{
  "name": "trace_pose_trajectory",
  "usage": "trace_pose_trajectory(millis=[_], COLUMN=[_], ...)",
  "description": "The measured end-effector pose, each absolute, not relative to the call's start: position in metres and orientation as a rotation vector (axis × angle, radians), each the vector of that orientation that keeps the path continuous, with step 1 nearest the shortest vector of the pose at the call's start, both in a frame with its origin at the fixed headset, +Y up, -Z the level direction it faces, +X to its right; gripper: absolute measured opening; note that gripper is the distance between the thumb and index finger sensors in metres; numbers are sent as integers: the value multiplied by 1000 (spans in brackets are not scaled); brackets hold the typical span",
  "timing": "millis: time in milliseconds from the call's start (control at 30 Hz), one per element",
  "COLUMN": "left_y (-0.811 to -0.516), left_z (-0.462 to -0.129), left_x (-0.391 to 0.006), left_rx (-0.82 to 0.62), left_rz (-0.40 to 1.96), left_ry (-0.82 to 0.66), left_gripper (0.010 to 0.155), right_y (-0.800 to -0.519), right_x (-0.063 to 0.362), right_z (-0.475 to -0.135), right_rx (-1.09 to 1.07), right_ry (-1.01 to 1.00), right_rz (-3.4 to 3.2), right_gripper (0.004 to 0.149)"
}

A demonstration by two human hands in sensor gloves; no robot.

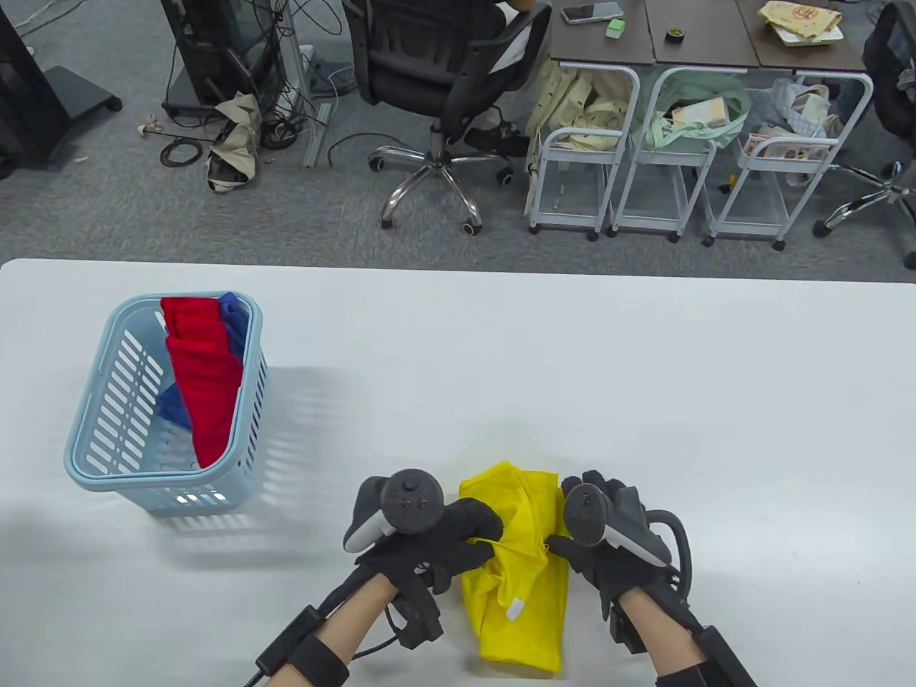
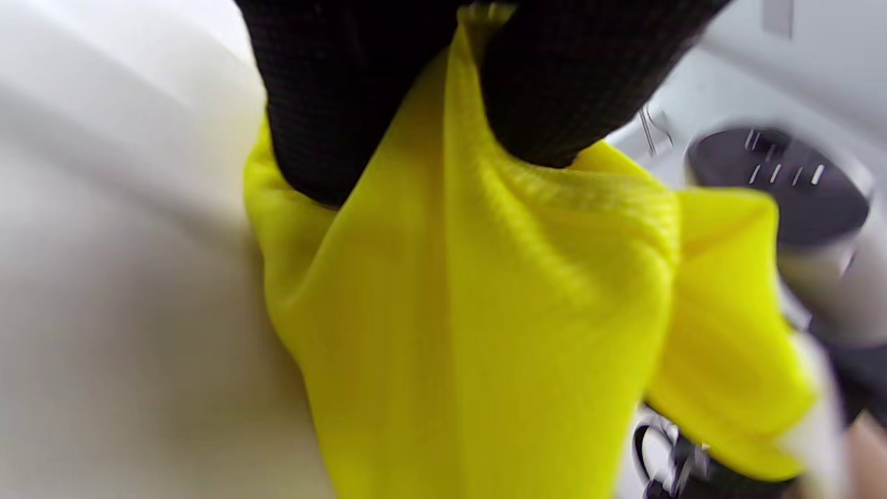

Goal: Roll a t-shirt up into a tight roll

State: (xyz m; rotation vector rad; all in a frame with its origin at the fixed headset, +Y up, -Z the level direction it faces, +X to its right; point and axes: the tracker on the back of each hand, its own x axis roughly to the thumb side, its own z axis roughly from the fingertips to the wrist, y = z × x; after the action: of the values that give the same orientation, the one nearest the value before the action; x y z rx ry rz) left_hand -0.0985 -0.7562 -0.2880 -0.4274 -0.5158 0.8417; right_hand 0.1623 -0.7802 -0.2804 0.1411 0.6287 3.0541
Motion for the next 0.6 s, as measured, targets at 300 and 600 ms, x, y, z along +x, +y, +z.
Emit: trace_pose_trajectory(millis=[300, 600], left_y=[-732, -748], left_z=[-298, -287], left_x=[-155, -118], left_rx=[-81, -238], left_rz=[-43, 49], left_ry=[46, -166], left_gripper=[54, 69], right_y=[-769, -731], right_x=[215, 193], right_z=[-294, -275], right_rx=[-164, 51], right_ry=[577, 419], right_rz=[2979, 2917], right_gripper=[86, 68])
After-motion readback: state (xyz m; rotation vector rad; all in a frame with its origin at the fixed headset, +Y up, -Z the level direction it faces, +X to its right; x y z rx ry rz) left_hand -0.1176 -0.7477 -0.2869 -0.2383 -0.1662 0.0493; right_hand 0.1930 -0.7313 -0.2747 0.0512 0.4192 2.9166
